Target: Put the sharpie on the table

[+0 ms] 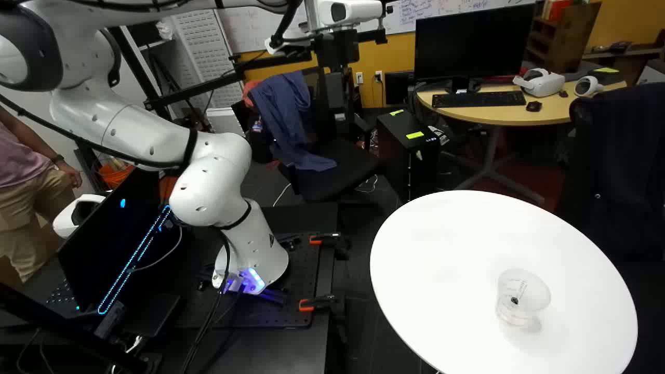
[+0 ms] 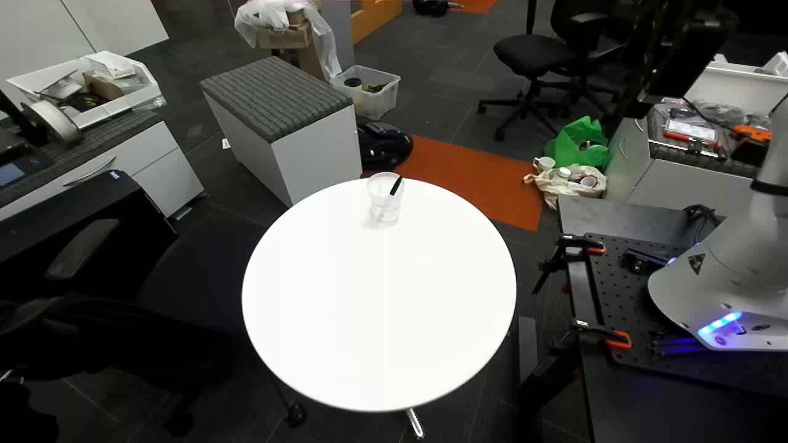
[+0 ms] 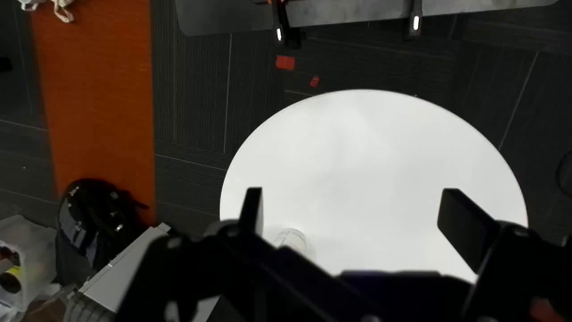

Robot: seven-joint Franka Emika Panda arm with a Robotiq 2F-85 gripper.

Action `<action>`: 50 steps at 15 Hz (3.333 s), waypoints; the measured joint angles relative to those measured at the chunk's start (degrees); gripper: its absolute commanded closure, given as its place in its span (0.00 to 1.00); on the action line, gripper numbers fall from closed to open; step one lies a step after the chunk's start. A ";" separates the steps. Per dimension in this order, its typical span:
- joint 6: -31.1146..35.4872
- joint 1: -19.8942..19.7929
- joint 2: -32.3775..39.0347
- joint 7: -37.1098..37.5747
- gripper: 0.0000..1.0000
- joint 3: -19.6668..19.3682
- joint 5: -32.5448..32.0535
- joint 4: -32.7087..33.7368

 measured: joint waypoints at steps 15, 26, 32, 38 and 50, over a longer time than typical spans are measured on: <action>2.70 0.20 0.70 -0.27 0.00 -0.09 -2.84 -0.04; 12.50 0.18 8.45 -10.66 0.00 -6.84 -10.62 0.33; 12.69 0.13 15.45 -12.61 0.00 -8.62 -12.54 3.65; 13.34 0.18 23.96 -12.94 0.00 -8.61 -13.68 7.73; 24.96 0.05 35.79 -21.84 0.00 -12.23 -13.72 9.48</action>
